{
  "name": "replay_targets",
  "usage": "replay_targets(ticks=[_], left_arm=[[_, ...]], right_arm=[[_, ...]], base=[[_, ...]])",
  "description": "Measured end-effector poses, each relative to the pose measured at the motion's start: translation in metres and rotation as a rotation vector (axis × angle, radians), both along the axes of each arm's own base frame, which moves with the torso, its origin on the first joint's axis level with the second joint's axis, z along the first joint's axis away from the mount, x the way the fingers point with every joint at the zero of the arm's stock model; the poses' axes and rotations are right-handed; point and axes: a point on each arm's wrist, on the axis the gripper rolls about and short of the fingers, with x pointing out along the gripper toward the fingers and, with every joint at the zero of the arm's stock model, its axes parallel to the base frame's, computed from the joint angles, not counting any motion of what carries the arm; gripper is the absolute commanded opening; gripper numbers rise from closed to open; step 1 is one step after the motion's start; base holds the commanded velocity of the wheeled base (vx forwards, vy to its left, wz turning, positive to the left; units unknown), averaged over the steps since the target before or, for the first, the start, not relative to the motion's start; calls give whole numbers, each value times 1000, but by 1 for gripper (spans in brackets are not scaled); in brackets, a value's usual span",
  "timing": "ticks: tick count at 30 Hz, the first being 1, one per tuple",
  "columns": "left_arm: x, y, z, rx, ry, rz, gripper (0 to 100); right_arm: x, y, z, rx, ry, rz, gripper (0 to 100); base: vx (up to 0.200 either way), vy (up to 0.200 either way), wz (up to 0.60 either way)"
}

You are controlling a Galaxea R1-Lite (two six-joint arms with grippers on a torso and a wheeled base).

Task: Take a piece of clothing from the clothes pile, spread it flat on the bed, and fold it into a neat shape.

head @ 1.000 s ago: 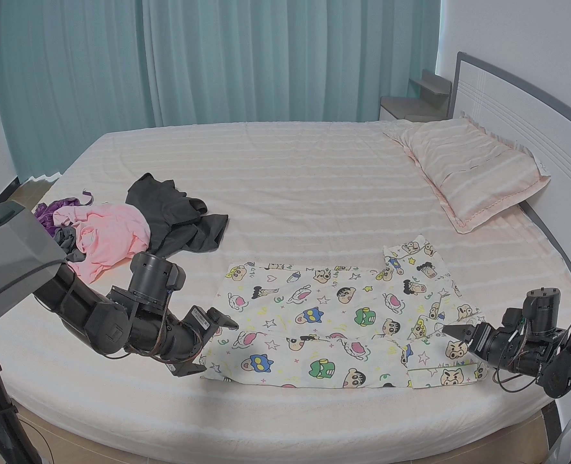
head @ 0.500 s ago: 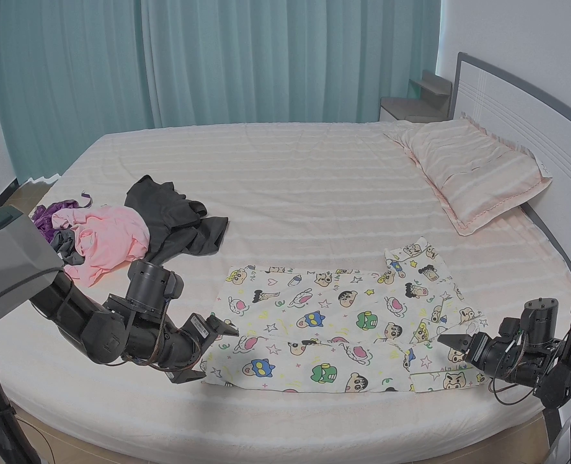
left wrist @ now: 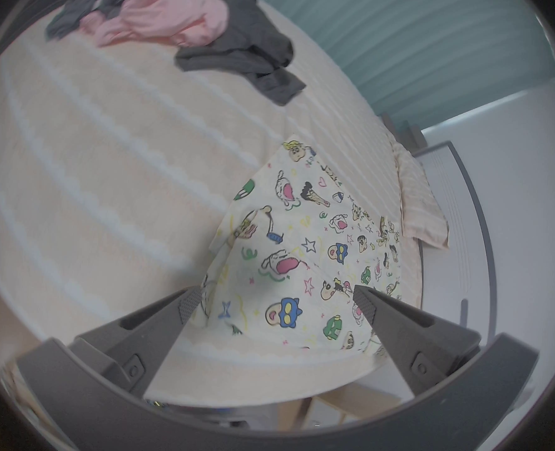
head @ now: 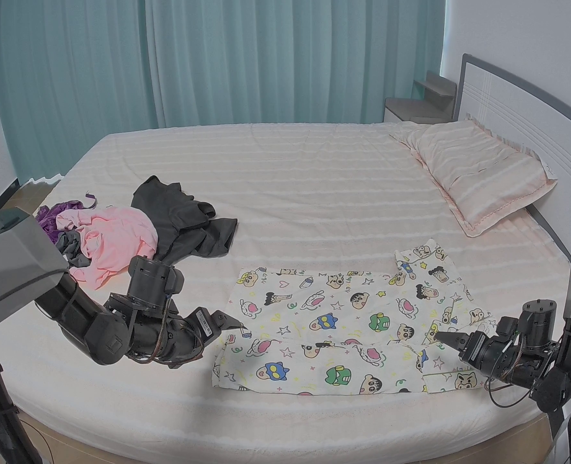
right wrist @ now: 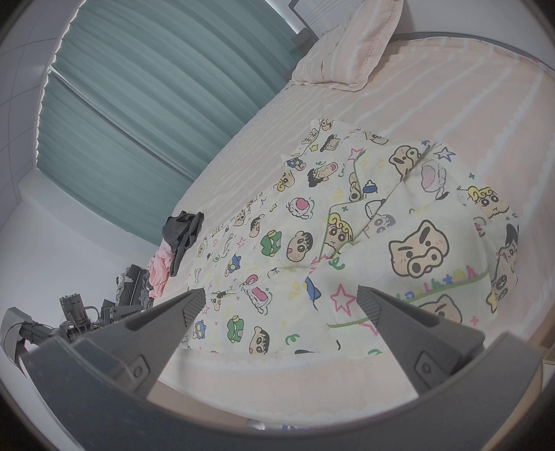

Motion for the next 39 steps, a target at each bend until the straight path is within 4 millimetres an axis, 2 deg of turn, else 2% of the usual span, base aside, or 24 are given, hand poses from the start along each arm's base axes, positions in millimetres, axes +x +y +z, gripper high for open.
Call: replay_targets(ticks=[11,15,16,18,39], left_arm=[[24,-9,-23,165,-198,-236,100],[35,-14,-39,216,-252,-310,100],[38,-17,-52,236,-242,-341,100],[38,-17,-57,237,-231,-346,100],[33,-16,-69,241,-188,-357,100]], right_arm=[[0,2,0,1,1,10,100],[0,3,0,1,1,10,100],[0,3,0,2,1,11,100],[0,3,0,1,1,13,100],[-1,5,0,10,5,15,100]], base=[[0,0,0],[0,0,0],[0,0,0],[0,0,0],[0,0,0]])
